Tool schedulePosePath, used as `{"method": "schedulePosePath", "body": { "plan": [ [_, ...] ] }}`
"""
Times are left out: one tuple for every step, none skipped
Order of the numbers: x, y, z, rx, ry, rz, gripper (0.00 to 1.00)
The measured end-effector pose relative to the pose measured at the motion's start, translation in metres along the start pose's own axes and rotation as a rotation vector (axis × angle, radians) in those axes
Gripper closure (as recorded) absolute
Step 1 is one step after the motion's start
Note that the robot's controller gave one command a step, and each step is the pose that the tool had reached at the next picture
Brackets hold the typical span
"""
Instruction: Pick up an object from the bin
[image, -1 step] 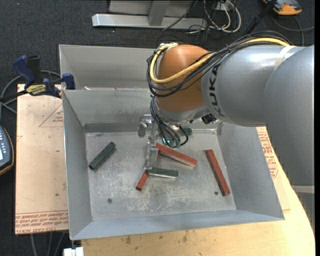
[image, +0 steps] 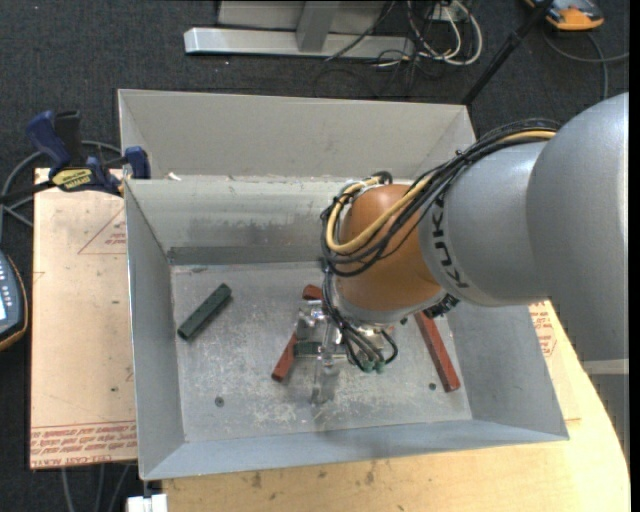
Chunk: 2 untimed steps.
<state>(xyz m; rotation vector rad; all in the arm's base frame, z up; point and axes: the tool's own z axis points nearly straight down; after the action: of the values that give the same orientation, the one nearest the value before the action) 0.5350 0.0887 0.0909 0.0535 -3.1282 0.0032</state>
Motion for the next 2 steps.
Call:
{"method": "schedulePosePath", "body": {
  "plan": [
    [-0.0048,0.0019,-0.0045,-0.003,-0.013,-0.001,1.0],
    [-0.0048,0.0018,-0.0045,-0.003,-0.013,-0.001,0.0]
  ]
}}
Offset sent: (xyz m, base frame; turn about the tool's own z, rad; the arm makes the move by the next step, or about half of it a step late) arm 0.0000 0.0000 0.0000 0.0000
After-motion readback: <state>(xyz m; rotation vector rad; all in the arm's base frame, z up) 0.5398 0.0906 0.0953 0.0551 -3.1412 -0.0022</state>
